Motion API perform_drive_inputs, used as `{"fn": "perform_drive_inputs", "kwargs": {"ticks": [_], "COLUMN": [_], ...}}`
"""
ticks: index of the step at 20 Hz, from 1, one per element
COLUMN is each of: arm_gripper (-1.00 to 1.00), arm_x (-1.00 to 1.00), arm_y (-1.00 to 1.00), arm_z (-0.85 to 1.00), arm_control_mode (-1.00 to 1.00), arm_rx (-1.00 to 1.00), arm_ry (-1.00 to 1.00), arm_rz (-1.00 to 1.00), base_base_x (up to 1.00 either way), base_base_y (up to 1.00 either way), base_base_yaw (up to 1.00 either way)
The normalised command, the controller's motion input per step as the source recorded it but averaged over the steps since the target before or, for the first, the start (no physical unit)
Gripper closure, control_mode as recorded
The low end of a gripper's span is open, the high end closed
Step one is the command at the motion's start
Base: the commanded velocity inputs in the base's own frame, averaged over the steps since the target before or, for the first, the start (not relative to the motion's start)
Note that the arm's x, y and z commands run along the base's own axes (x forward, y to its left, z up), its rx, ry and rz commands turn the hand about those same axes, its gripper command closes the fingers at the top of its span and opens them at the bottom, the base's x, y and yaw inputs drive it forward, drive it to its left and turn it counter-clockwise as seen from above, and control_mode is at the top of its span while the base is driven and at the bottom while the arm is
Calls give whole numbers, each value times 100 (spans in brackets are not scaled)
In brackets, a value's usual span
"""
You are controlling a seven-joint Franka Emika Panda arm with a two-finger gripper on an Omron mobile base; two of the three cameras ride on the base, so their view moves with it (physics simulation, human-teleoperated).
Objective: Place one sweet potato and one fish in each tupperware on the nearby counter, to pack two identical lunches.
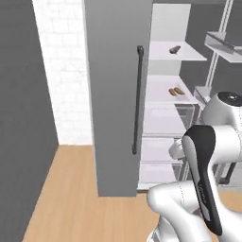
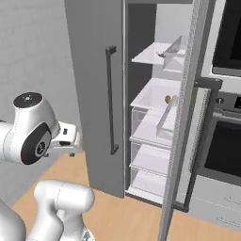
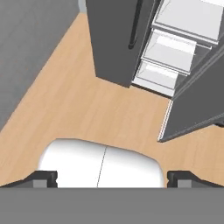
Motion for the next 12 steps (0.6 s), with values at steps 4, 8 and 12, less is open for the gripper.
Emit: {"fn": "perform_drive_inputs", "kwargs": {"ticks": [4, 8, 12], "arm_gripper": [-100, -100, -100], "arm_x": [0, 0, 0], "arm_y": [0, 0, 0], "arm_z": [0, 0, 0], "arm_control_mode": [100, 100, 100], "arm_rx": [0, 0, 0], "arm_ry": [0, 0, 0], "arm_rz": [0, 0, 0], "base_base_x": [86, 70, 11], "base_base_y": [2, 16, 5], "base_base_yaw": [-71, -50, -7]}}
